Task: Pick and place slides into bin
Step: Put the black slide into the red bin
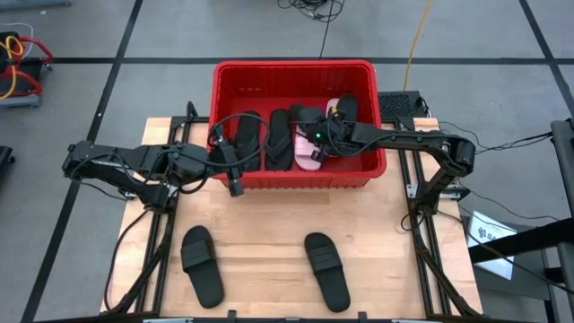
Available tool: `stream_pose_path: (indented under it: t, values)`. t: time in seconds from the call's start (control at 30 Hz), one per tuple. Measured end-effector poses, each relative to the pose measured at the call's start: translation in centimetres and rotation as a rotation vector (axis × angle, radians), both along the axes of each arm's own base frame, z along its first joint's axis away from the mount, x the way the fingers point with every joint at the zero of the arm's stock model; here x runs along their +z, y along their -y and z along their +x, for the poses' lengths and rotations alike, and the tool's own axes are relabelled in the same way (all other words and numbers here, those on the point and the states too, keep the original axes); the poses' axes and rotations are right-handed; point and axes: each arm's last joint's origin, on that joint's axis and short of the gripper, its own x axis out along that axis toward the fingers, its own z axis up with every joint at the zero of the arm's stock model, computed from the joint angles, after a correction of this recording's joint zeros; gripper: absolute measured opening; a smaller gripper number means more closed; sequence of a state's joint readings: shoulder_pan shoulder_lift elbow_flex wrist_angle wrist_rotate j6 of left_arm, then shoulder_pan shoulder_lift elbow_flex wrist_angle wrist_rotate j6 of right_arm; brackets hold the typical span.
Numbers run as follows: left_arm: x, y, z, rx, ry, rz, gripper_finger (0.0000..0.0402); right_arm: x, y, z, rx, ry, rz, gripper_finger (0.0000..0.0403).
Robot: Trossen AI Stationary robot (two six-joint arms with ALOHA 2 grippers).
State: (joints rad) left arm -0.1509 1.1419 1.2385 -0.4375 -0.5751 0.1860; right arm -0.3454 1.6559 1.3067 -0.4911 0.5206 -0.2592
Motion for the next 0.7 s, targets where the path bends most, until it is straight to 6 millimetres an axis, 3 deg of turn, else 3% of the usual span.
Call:
stream_pose_path:
  t: [0.23,0.7]
  values:
    - [0.0,0.0,0.0,-0.008,-0.011,0.023,0.0147,1.8,-0.4,-0.9,0.015,0.046,-0.008,0.017]
    - [0.0,-0.2,0.0,-0.003,-0.015,0.027,0.0147,5.4,-1.8,-3.3,0.087,0.166,0.055,0.0161]
